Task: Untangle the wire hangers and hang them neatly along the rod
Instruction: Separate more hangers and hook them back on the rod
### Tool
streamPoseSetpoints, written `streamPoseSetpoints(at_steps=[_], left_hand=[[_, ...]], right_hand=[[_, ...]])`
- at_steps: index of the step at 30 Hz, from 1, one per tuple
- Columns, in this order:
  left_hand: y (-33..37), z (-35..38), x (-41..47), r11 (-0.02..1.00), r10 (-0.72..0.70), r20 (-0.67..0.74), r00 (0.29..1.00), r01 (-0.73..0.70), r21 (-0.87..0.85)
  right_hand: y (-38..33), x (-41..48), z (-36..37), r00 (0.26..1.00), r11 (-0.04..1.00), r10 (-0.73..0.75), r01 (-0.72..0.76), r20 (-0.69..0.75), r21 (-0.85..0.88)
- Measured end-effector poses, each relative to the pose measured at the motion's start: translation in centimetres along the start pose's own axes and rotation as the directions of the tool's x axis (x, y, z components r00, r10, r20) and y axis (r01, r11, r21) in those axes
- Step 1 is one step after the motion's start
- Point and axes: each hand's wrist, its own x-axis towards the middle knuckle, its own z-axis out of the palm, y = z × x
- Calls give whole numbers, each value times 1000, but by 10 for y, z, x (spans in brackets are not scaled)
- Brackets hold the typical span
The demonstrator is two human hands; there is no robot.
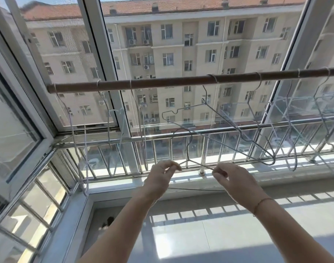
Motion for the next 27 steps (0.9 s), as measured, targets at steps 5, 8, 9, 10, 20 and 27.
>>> streamPoseSetpoints(at_steps=[5,8,9,10,20,27], left_hand=[[2,13,3,1000,-29,-215,976,25,-18],[10,24,2,998,27,-336,941,-5,66],[16,27,1,994,60,-398,915,-18,108],[22,29,-2,992,95,-443,891,-46,120],[108,42,-19,851,81,10,997,-64,-522],[121,10,-10,787,20,-118,993,-89,-611]], right_hand=[[-8,-17,-24,986,994,86,-75,-145,82],[-18,-25,-28,952,989,105,-71,-286,128],[-21,-28,-28,933,989,100,-56,-346,135],[-24,-30,-29,912,990,90,-39,-400,135],[-50,-30,-32,793,964,3,160,-609,212],[-86,-8,-31,842,913,-98,288,-530,288]])
